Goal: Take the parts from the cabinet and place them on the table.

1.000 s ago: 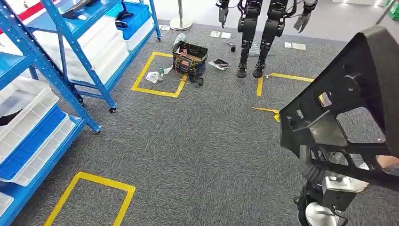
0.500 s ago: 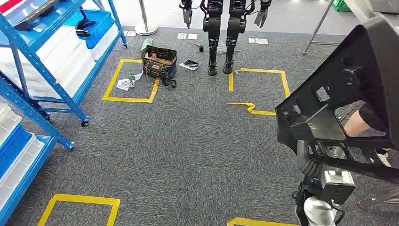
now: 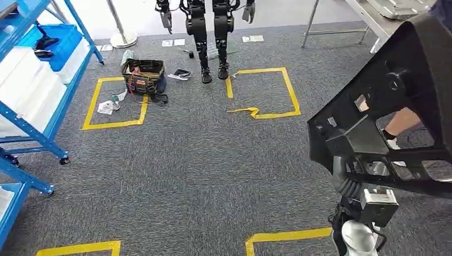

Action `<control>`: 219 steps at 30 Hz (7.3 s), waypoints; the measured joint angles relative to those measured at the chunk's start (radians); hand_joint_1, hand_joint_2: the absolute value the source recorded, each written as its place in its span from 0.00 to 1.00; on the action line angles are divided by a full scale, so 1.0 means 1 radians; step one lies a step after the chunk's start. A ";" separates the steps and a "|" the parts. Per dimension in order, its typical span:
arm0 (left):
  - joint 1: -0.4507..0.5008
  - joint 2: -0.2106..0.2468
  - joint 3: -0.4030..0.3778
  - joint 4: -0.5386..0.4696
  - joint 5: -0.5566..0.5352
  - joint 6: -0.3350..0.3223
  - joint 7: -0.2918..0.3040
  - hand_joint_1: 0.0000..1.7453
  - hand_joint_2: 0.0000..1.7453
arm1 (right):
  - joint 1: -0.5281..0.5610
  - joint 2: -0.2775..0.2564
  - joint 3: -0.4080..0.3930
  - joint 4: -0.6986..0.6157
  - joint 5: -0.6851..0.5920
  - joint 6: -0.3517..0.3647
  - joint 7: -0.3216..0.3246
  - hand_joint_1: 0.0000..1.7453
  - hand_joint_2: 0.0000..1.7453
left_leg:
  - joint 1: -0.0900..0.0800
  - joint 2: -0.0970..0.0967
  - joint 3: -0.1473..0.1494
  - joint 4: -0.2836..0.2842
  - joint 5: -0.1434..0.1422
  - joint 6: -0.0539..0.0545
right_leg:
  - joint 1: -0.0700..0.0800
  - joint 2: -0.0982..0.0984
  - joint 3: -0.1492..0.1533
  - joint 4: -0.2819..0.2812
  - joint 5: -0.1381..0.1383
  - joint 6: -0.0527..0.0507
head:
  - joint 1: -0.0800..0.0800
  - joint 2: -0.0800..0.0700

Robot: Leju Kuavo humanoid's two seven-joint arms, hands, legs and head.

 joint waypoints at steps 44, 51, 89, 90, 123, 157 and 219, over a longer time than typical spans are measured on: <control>0.009 0.026 0.075 -0.002 0.057 0.008 0.040 0.00 1.00 | -0.012 0.108 0.025 0.003 0.050 0.041 0.049 1.00 1.00 | 0.010 -0.201 -0.019 -0.002 0.023 0.004 | 0.009 0.170 -0.004 -0.016 0.016 0.001 | -0.001 0.000; 0.018 0.031 0.073 -0.005 0.035 0.000 -0.030 0.00 1.00 | 0.004 0.107 0.026 0.003 0.030 0.016 0.018 1.00 1.00 | 0.010 -0.088 -0.019 -0.025 0.042 0.030 | 0.020 0.042 -0.160 0.305 -0.114 -0.002 | 0.013 0.000; 0.002 0.014 0.075 -0.008 0.043 -0.018 -0.021 0.00 1.00 | 0.005 0.103 0.021 -0.031 0.066 0.027 0.023 1.00 1.00 | 0.007 -0.031 -0.012 -0.017 0.027 0.000 | 0.020 -0.002 0.030 -0.018 -0.021 0.013 | 0.005 0.000; 0.001 0.013 0.074 -0.008 0.040 -0.018 -0.020 0.00 1.00 | 0.006 0.101 0.020 -0.031 0.066 0.026 0.021 1.00 1.00 | 0.008 -0.029 -0.011 -0.024 0.029 -0.004 | 0.021 0.000 0.031 -0.019 -0.020 0.011 | 0.007 0.000; 0.001 0.010 0.073 -0.008 0.039 -0.004 -0.025 0.00 1.00 | -0.021 0.088 0.030 -0.014 0.066 0.036 0.013 1.00 1.00 | -0.002 -0.045 -0.021 -0.019 0.035 0.002 | 0.004 -0.012 0.030 -0.026 -0.008 0.012 | 0.000 0.000; 0.002 0.000 0.076 -0.007 0.049 0.010 -0.023 0.00 1.00 | -0.024 0.073 0.044 0.002 0.063 0.030 0.009 1.00 1.00 | 0.004 -0.124 -0.062 -0.013 0.067 0.037 | 0.026 0.056 0.021 0.024 -0.059 0.007 | -0.006 0.000; 0.005 -0.003 0.076 -0.006 0.034 0.029 -0.023 0.00 1.00 | -0.052 0.074 0.056 0.025 0.048 0.030 0.005 1.00 1.00 | 0.006 -0.128 -0.067 0.002 0.064 0.045 | 0.017 0.040 0.095 0.074 -0.107 0.020 | -0.027 0.000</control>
